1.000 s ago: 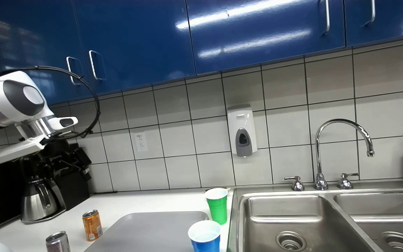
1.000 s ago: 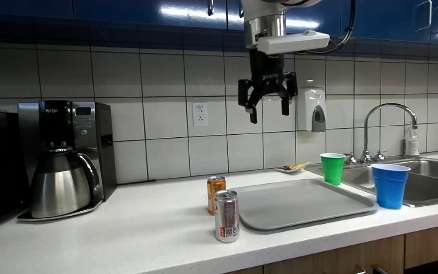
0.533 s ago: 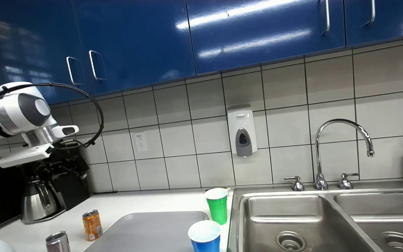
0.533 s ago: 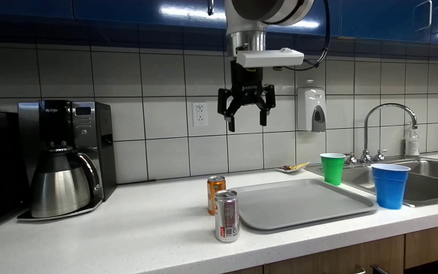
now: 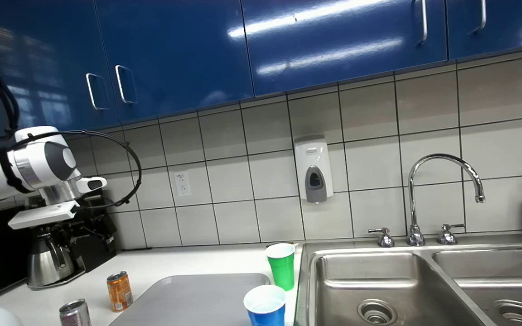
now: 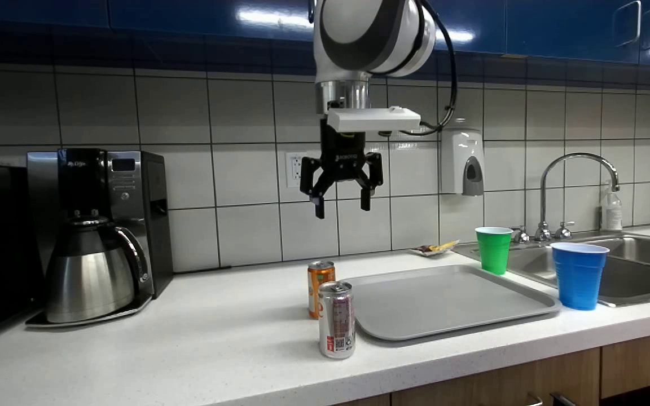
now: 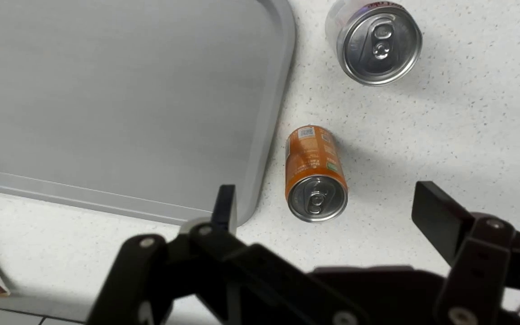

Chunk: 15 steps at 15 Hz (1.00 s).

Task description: Put the Fanta and Coke cans on the grey tray

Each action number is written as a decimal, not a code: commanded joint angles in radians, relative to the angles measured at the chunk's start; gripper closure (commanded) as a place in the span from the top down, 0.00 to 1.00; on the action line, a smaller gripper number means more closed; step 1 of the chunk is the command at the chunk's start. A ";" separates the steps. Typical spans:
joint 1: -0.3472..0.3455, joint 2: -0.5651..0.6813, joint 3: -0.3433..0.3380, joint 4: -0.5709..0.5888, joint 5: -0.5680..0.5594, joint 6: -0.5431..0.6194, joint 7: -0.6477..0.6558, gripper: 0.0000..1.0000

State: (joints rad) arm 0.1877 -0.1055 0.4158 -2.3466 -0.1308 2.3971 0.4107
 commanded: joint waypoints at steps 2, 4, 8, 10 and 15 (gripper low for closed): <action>0.037 0.120 -0.035 0.073 -0.053 0.028 0.041 1.00; 0.063 0.155 -0.039 0.106 -0.059 0.018 0.053 1.00; 0.107 0.223 -0.065 0.154 -0.066 0.014 0.051 1.00; 0.124 0.252 -0.083 0.173 -0.068 0.011 0.049 1.00; 0.158 0.310 -0.136 0.213 -0.099 0.005 0.063 1.00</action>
State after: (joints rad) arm 0.3163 0.1646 0.3168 -2.1837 -0.1872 2.4248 0.4306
